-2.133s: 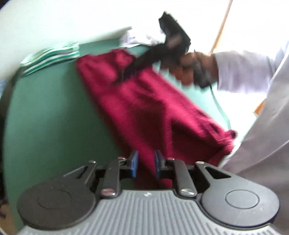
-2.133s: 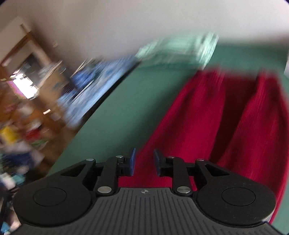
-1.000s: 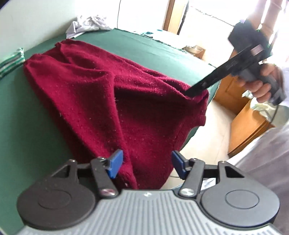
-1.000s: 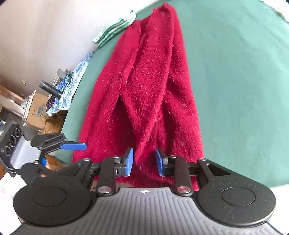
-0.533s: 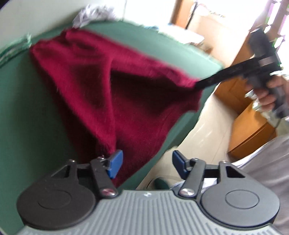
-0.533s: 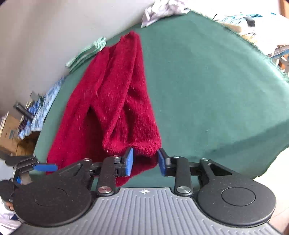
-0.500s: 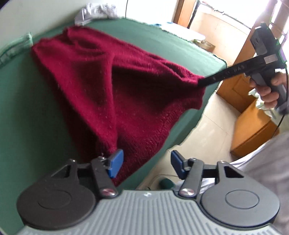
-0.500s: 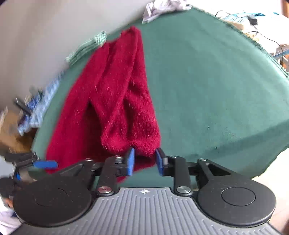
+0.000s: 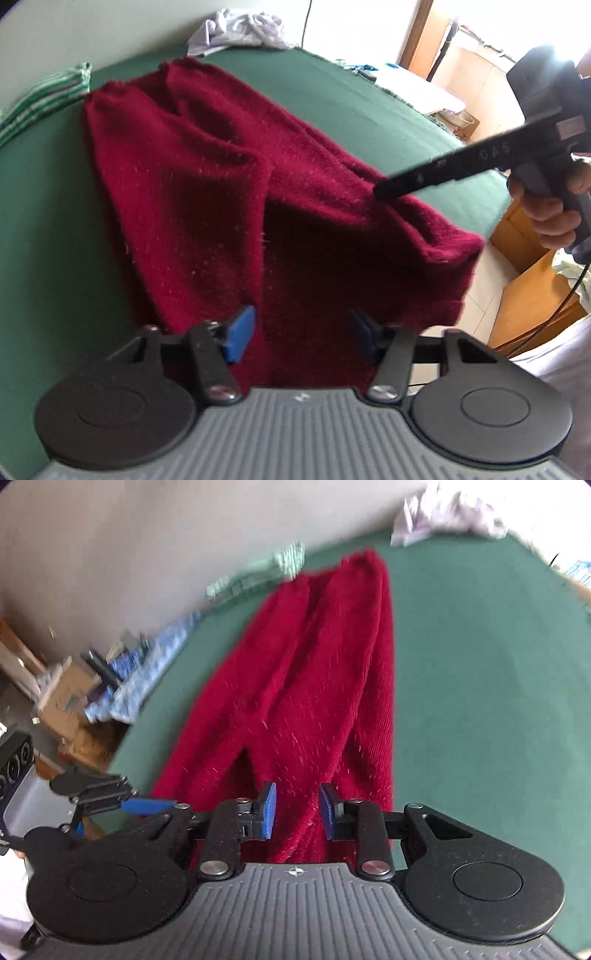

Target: Fold clothes

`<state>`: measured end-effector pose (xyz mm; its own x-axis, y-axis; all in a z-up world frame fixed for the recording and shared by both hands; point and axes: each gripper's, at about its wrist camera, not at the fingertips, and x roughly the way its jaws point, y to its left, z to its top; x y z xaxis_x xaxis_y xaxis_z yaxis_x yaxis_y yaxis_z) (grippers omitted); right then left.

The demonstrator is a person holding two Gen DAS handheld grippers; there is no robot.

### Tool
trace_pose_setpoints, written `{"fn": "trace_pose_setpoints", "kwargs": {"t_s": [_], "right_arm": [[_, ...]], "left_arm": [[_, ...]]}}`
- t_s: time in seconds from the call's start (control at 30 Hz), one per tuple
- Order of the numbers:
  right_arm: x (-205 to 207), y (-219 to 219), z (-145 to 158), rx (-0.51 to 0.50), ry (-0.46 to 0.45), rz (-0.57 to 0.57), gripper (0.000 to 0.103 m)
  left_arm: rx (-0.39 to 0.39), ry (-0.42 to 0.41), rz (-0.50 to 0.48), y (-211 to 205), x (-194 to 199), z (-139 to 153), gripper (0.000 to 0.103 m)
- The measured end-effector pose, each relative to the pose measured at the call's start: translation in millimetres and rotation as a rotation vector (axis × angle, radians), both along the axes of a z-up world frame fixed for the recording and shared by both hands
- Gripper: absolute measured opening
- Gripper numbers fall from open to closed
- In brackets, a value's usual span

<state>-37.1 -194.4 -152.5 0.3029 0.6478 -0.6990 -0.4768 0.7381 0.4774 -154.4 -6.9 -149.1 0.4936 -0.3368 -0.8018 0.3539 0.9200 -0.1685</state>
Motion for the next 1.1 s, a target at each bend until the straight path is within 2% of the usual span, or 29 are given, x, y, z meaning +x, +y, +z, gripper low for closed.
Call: {"fn": "trace_pose_setpoints", "kwargs": {"t_s": [0.03,0.1,0.17,0.2,0.33,0.47,0.53,0.6,0.67,0.77,0.83,0.9,1.0,1.1], "right_arm": [[3,2,-7,-0.028,0.027,0.021,0.024],[3,-3,-9,-0.047,0.027,0.054,0.024],[7,-4,2,-0.102,0.06,0.107,0.024],[14,-4,12,-0.123,0.048,0.131,0.024],[60,-17,91,-0.183,-0.066,0.162,0.025],[105,-22,190,-0.226,-0.154,0.149,0.027],[122,-18,237,-0.242,-0.209,0.145,0.035],[135,-11,264,-0.222,-0.214,0.144,0.041],[151,-1,273,-0.198,-0.189,0.13,0.041],[165,27,272,-0.161,-0.114,0.042,0.041],[166,38,267,-0.1,-0.067,0.033,0.041],[160,46,255,-0.06,-0.042,0.053,0.044],[142,60,205,-0.136,-0.023,0.091,0.044],[120,61,134,-0.249,0.074,0.106,0.044]], "left_arm": [[0.008,0.001,-0.003,-2,-1,4,0.064],[0.06,-0.011,-0.02,-8,-5,17,0.061],[0.111,-0.022,-0.038,-14,-10,31,0.061],[0.137,-0.032,-0.047,-12,-12,43,0.061],[0.232,-0.069,-0.039,28,0,116,0.062],[0.385,-0.144,0.022,85,34,201,0.064],[0.439,-0.197,0.05,110,53,243,0.066],[0.461,-0.249,0.06,128,73,276,0.077],[0.48,-0.316,0.062,137,94,301,0.084],[0.466,-0.387,0.061,144,124,327,0.083],[0.413,-0.4,0.058,149,138,331,0.083],[0.358,-0.41,0.03,151,141,320,0.083],[0.317,-0.396,-0.034,147,129,271,0.083],[0.255,-0.286,-0.095,134,104,201,0.08]]}}
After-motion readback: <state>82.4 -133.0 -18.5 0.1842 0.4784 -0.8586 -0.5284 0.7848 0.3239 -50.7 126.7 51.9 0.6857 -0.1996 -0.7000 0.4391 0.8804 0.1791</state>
